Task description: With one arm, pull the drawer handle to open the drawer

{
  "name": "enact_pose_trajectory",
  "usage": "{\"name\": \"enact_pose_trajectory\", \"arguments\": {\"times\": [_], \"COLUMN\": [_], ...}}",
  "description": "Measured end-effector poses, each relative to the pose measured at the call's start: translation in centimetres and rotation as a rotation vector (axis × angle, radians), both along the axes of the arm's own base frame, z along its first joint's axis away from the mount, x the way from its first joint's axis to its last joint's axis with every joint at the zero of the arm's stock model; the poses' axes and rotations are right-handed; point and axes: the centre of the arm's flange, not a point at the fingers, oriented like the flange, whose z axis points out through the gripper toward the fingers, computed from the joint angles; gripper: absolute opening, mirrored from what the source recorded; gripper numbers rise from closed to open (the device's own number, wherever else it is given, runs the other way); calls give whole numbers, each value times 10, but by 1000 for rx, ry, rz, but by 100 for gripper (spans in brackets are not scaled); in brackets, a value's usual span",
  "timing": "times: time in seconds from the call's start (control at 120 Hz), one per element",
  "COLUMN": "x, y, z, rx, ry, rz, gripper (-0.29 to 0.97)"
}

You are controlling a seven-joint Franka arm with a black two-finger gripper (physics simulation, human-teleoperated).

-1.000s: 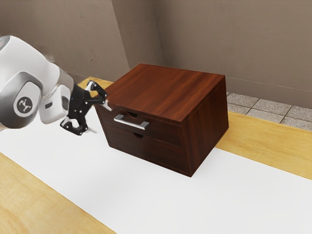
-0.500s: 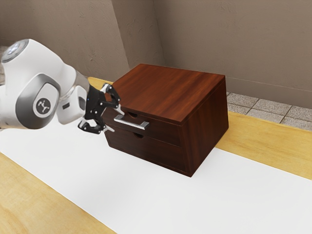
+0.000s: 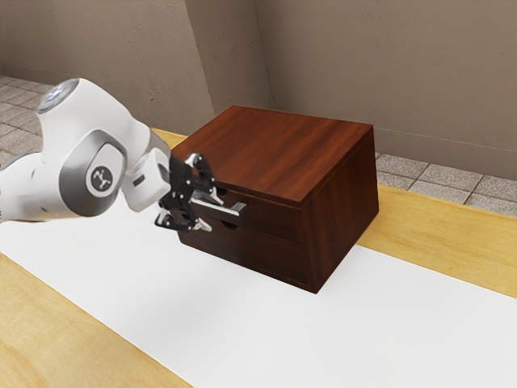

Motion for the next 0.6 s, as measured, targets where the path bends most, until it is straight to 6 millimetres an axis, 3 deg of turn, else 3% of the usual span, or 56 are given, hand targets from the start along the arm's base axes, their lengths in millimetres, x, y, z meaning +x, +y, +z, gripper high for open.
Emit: {"name": "enact_pose_trajectory", "arguments": {"times": [0.175,0.242,0.392,0.6], "x": [-3,-6,-26,-54], "y": [-1,-1,-6,-2], "z": [4,2,5,-7], "rx": [-15,-20,-18,-10], "ry": [-6,0,-3,22], "rz": [19,23,18,24], "gripper": [17,19,16,17]}}
